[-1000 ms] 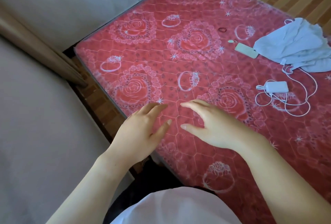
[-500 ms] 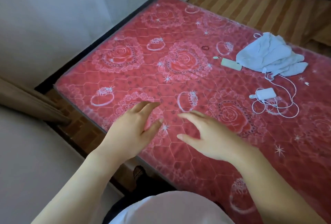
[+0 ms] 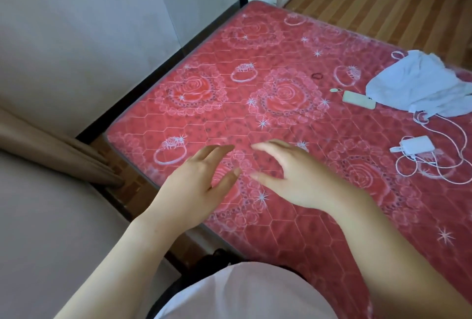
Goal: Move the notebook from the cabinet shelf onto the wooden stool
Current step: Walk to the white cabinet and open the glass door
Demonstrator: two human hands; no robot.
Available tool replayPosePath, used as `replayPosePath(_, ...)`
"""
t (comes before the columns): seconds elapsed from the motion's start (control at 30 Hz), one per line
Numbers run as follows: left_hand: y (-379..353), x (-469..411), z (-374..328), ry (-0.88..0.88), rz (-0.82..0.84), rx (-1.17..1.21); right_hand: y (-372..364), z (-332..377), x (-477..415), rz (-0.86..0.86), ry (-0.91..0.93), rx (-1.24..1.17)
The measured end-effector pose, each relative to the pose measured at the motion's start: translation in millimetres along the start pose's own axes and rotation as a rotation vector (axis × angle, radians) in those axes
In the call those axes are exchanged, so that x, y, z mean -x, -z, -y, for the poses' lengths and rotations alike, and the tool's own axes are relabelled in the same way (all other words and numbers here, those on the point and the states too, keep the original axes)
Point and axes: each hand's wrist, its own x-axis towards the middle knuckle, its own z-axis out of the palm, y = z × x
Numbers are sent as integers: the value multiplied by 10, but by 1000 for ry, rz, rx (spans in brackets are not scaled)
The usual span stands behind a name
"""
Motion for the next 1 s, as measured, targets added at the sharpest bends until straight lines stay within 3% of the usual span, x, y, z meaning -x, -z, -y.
replayPosePath(0.23,243,-191,392,31,-43,16,20,178,-426,-17,-8,20)
replayPosePath(0.4,515,-578,830,-29,-6,69,-17,413,-894,-50,-58,37)
replayPosePath(0.73,1579,-1359,2042,-187,117,-46,-258,1260,-2095,-108,-178,31)
replayPosePath(1.0,1949,-1527,2470,-168,58,-44,-297,1531,-2653,-145,-107,34)
